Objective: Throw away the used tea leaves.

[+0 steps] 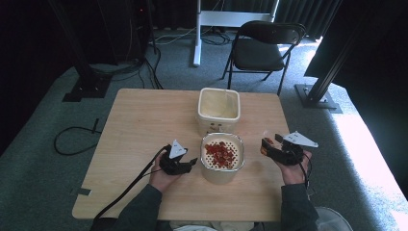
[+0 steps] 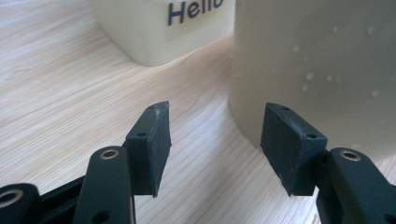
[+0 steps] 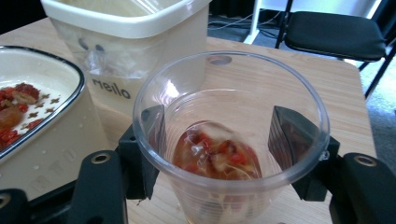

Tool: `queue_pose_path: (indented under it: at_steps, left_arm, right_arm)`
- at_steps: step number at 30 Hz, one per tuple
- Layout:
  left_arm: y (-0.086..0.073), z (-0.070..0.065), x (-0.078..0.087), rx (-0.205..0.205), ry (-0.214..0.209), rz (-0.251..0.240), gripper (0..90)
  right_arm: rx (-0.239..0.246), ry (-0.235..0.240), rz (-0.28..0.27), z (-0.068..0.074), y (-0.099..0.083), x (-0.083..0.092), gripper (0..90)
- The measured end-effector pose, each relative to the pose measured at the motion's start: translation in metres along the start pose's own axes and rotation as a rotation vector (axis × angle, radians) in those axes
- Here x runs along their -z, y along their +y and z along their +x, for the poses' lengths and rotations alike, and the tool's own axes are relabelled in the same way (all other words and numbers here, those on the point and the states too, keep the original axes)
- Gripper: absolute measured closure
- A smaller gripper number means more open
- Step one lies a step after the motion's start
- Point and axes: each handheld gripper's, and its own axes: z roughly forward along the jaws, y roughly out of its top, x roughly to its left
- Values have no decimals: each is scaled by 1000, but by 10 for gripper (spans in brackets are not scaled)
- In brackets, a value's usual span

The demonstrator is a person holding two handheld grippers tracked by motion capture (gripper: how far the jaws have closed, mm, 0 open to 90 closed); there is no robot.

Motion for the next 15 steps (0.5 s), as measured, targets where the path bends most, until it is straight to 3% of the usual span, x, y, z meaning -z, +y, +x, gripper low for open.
queue_pose_path:
  at_steps: [3,7,9,11,15]
  left_arm:
    - [-4,5,5,-2,22,12,428]
    - [-12,13,14,-6,50,43,413]
    - [-17,18,17,4,63,52,411]
    - [-21,23,20,17,79,61,408]
    - [-28,31,31,7,128,65,400]
  right_arm:
    - [-7,18,-2,1,0,1,367]
    - [-4,-5,-9,0,3,4,367]
    - [-18,17,-8,0,3,4,367]
    - [9,14,-12,5,5,3,366]
    - [-8,6,-18,5,6,4,367]
